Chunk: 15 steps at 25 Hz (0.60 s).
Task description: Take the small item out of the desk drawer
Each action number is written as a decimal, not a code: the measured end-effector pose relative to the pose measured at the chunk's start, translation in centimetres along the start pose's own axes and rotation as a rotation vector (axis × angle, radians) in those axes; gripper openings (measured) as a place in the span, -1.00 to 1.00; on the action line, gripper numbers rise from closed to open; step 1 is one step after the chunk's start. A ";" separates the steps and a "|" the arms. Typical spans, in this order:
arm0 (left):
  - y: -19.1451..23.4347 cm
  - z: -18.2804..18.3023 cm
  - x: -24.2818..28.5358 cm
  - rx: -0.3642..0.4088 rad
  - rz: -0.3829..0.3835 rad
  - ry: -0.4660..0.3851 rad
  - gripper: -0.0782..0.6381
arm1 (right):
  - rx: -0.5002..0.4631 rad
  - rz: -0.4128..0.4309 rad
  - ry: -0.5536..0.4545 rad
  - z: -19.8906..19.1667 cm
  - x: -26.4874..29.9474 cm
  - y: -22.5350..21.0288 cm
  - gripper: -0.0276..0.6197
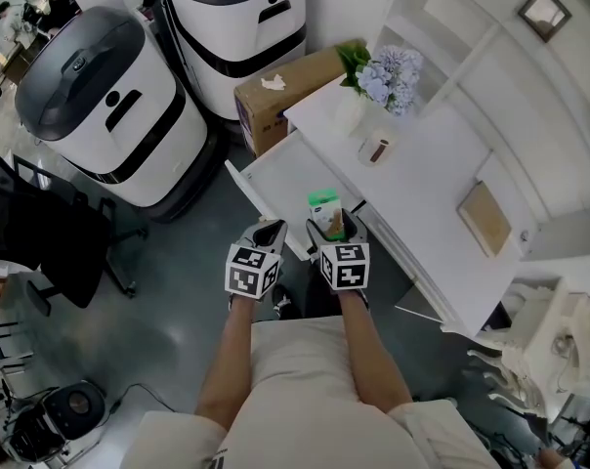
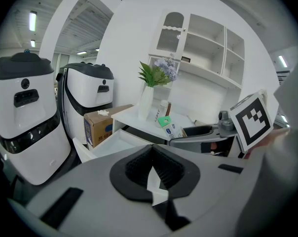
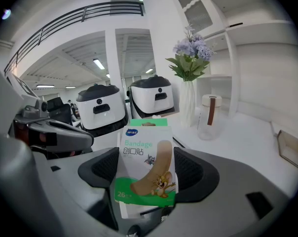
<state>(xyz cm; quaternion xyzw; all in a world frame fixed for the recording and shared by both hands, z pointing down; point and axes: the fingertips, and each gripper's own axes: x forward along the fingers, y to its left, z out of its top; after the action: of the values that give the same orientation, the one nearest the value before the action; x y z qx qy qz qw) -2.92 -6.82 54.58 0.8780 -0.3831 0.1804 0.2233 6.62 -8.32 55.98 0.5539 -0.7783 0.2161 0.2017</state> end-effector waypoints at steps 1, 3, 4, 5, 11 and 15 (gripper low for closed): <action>0.0 0.0 0.0 0.001 -0.001 0.000 -0.73 | 0.003 -0.004 -0.004 0.1 0.0 -0.1 0.21; 0.0 -0.1 -0.1 0.000 -0.001 0.001 -0.73 | 0.010 -0.006 -0.008 0.1 -0.1 -0.2 0.21; 0.1 -0.1 -0.2 -0.002 0.000 0.001 -0.73 | 0.011 -0.005 -0.009 0.1 -0.1 -0.1 0.21; 0.1 -0.1 -0.2 -0.003 0.000 0.001 -0.73 | 0.011 -0.003 -0.008 0.1 -0.1 0.0 0.21; 0.0 -0.1 -0.4 -0.002 -0.002 -0.002 -0.73 | 0.004 0.010 -0.002 -0.1 0.0 0.4 0.21; 0.0 -0.1 -0.6 -0.004 0.000 -0.005 -0.73 | 0.005 0.017 0.006 -0.3 0.0 0.6 0.21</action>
<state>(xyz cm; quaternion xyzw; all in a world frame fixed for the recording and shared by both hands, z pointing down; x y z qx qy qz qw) -3.33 -6.41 54.42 0.8779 -0.3841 0.1774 0.2241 6.07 -8.02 56.14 0.5473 -0.7818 0.2213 0.2006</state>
